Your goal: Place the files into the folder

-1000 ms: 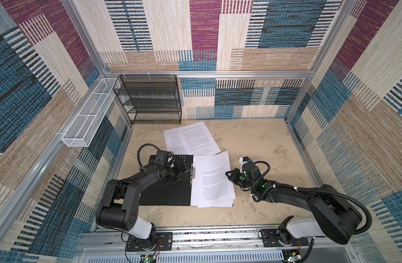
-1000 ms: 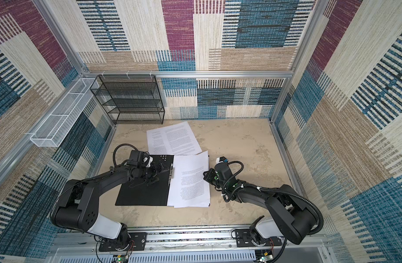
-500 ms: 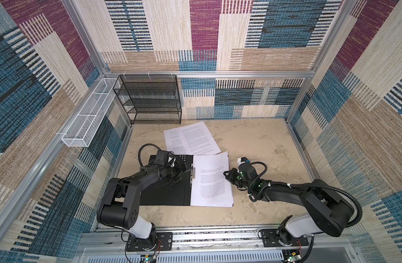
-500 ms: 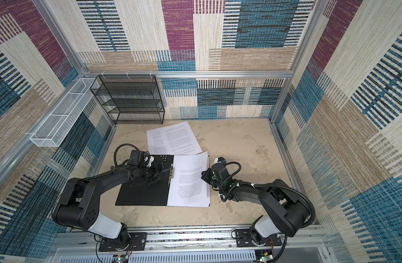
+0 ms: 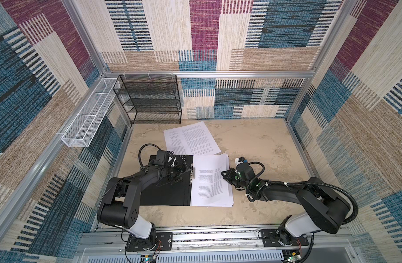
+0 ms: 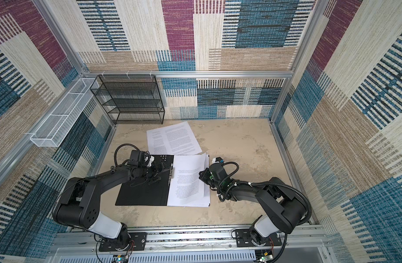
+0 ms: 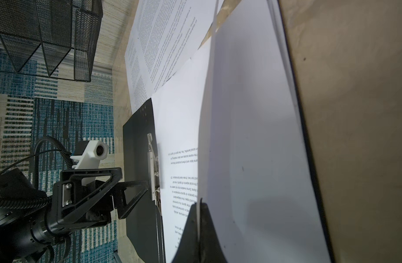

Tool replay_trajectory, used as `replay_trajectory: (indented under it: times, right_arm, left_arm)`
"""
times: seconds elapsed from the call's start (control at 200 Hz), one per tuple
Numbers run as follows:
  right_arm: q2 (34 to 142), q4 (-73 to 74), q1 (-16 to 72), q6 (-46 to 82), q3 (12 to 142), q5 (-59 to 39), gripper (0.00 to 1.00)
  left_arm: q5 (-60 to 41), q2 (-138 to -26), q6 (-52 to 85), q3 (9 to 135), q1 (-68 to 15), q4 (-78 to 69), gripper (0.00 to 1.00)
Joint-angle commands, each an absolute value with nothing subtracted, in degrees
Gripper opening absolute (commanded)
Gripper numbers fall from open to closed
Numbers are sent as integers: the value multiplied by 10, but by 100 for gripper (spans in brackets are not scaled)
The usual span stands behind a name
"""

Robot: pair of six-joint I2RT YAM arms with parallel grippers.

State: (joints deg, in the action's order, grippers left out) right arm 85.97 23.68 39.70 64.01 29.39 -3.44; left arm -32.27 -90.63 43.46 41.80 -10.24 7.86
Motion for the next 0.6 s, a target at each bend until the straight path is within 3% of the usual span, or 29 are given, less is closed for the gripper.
replay_trajectory:
  times: [0.0, 0.22, 0.306, 0.361, 0.446, 0.596]
  right_arm:
    - [861, 253, 400, 649, 298, -32, 3]
    - [853, 236, 407, 649, 300, -20, 34]
    - [848, 217, 407, 648, 305, -16, 51]
    - [845, 208, 408, 648, 307, -14, 66]
    - [837, 181, 410, 647, 312, -6, 100]
    - [815, 111, 410, 638, 322, 24, 100]
  left_arm:
    - [-254, -923, 436, 406, -102, 182, 96]
    - [-258, -926, 436, 406, -102, 179, 95]
    - [-257, -926, 436, 406, -103, 179, 95]
    - [-257, -926, 436, 407, -102, 180, 95]
    - [-257, -927, 437, 406, -102, 178, 95]
    - [-258, -927, 437, 406, -103, 178, 95]
